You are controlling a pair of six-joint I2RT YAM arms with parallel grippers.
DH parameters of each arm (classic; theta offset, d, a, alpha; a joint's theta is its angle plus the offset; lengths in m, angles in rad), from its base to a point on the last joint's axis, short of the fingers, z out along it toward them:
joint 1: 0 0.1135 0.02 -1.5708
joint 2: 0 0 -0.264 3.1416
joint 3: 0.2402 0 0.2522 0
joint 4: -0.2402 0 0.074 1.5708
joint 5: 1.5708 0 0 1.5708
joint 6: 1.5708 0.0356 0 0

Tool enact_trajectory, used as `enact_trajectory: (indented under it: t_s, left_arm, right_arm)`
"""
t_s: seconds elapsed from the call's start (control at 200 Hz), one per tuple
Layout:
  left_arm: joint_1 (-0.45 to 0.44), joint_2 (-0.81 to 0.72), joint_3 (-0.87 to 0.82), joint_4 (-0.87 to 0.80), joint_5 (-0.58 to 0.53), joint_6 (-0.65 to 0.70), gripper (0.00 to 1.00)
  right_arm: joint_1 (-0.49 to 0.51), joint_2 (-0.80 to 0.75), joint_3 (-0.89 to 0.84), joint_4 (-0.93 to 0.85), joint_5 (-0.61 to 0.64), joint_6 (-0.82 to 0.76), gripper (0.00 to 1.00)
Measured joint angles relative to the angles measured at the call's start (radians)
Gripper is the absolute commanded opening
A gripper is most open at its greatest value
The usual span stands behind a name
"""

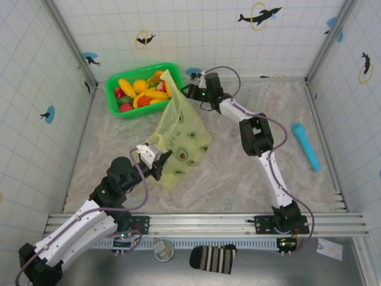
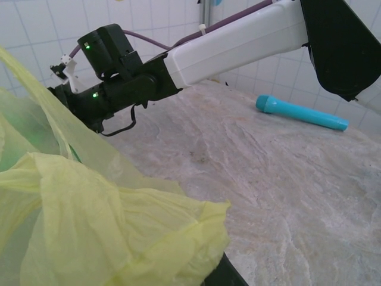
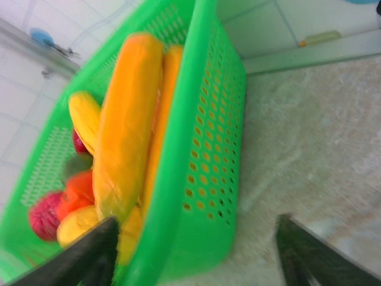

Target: Place the fake fruits into the plastic bag and tie a complex knot

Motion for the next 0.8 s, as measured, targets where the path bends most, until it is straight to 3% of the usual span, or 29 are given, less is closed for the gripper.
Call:
enact_trajectory:
  t_s: [0.09, 0.135, 0.175, 0.255, 0.36, 0.681, 0.801]
  left_arm:
    - [0.0, -0.001, 0.0, 0.005, 0.0, 0.002, 0.0]
    - [0.0, -0.001, 0.0, 0.005, 0.0, 0.003, 0.0]
    - [0.0, -0.001, 0.0, 0.006, 0.0, 0.003, 0.0]
    - [0.0, -0.001, 0.0, 0.009, 0.0, 0.003, 0.0]
    - [0.0, -0.001, 0.0, 0.009, 0.0, 0.003, 0.0]
    - [0.0, -0.001, -0.003, 0.013, -0.002, 0.003, 0.0]
    - [0.0, -0.008, -0.005, 0.016, -0.002, 0.003, 0.0]
  right_arm:
    - [0.002, 0.008, 0.01, 0.032, 0.007, 0.031, 0.36]
    - [0.004, 0.011, 0.01, 0.048, 0.007, 0.047, 0.35]
    - [0.006, 0.014, 0.011, 0.058, 0.006, 0.063, 0.39]
    - [0.008, 0.023, 0.012, 0.076, 0.004, 0.085, 0.57]
    - [0.009, 0.047, 0.013, 0.102, -0.019, 0.12, 0.57]
    - [0.014, 0.053, 0.024, 0.148, -0.043, 0.213, 0.04]
    - [0.012, 0.055, 0.011, 0.17, -0.05, 0.234, 0.0]
